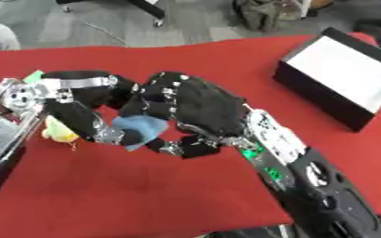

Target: Pick up the objects with one hand, pass them to the other hand, and then place them into the box on the other side of the table.

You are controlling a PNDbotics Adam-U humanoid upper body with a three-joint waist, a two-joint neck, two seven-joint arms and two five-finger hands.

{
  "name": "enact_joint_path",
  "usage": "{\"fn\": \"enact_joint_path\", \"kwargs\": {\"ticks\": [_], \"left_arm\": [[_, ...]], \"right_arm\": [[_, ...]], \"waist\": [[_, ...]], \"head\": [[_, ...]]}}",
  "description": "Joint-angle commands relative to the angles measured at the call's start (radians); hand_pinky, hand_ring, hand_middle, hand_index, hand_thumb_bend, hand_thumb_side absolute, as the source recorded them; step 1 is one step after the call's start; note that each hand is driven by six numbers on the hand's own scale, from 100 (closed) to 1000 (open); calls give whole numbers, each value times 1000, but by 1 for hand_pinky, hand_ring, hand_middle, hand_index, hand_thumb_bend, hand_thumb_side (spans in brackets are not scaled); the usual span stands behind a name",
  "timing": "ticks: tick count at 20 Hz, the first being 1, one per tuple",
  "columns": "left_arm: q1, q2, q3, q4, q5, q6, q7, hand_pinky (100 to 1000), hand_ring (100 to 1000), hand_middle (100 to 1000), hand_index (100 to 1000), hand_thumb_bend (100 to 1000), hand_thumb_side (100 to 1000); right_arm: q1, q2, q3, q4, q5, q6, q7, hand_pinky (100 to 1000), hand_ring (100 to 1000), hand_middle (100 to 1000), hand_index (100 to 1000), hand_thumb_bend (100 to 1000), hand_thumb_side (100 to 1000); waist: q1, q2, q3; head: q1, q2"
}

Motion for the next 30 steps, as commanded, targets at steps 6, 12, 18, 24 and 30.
{"fn": "enact_joint_path", "kwargs": {"ticks": [6, 12, 18, 24, 30], "left_arm": [[-5, 15, 16, -22, 22, -14, -17, 654, 568, 604, 830, 621, 500], [8, 15, 51, 0, 21, -41, 0, 658, 597, 642, 857, 684, 589], [13, 3, 103, 26, 6, -54, 81, 649, 601, 650, 860, 684, 617], [14, -31, 173, 56, -33, -66, 192, 636, 600, 649, 861, 649, 633], [83, -37, 298, 81, -69, -79, 366, 608, 575, 620, 840, 584, 643]], "right_arm": [[-13, -18, -8, 13, -44, -19, -81, 682, 621, 412, 530, 100, 100], [-22, -32, 2, 11, -98, -64, -79, 691, 623, 407, 523, 100, 100], [-37, -51, 34, 4, -158, -125, -25, 691, 624, 409, 524, 100, 100], [-29, -73, 24, -31, -221, -132, -8, 686, 617, 408, 522, 100, 100], [-10, -184, -117, -52, -344, 55, -130, 677, 616, 405, 512, 100, 100]], "waist": [[1, -14, 1], [-2, -13, -5], [-3, -10, 0], [-10, -13, -3], [-14, -18, -10]], "head": [[-1, -2], [0, -2], [-9, -2], [-20, -2], [-55, -2]]}}
